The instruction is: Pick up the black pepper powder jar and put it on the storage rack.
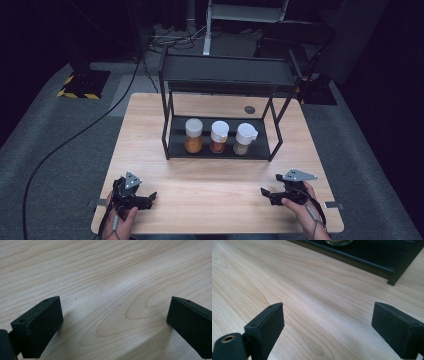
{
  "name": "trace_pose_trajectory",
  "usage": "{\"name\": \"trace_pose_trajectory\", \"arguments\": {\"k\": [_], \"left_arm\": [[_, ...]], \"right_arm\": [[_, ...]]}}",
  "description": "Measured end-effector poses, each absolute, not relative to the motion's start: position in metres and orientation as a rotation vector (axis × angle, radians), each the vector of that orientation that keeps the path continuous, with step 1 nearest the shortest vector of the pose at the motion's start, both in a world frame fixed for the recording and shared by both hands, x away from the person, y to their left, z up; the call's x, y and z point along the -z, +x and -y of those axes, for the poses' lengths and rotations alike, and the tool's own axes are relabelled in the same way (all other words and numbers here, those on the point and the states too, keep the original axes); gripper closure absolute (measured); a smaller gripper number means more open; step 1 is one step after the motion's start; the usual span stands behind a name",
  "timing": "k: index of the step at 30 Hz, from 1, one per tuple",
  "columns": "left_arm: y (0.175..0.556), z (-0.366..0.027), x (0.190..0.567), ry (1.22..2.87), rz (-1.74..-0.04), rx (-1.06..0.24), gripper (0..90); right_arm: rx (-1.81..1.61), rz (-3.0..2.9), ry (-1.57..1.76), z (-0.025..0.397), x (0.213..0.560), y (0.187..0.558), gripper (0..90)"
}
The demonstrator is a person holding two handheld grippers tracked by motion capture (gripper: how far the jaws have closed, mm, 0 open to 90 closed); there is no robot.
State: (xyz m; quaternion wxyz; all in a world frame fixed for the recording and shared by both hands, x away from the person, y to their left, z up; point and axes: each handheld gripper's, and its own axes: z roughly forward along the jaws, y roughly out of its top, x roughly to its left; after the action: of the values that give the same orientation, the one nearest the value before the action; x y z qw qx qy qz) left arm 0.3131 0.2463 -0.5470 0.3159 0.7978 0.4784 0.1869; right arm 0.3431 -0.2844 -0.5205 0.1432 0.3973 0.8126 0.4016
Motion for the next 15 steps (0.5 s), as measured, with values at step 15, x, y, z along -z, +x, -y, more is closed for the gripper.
{"name": "trace_pose_trajectory", "arguments": {"k": [15], "left_arm": [[0.313,-0.246,0.547,2.102,-1.260,-0.492,0.2]], "right_arm": [[-1.076,-2.365,1.153,0.288,0.536,0.340,11.1]]}}
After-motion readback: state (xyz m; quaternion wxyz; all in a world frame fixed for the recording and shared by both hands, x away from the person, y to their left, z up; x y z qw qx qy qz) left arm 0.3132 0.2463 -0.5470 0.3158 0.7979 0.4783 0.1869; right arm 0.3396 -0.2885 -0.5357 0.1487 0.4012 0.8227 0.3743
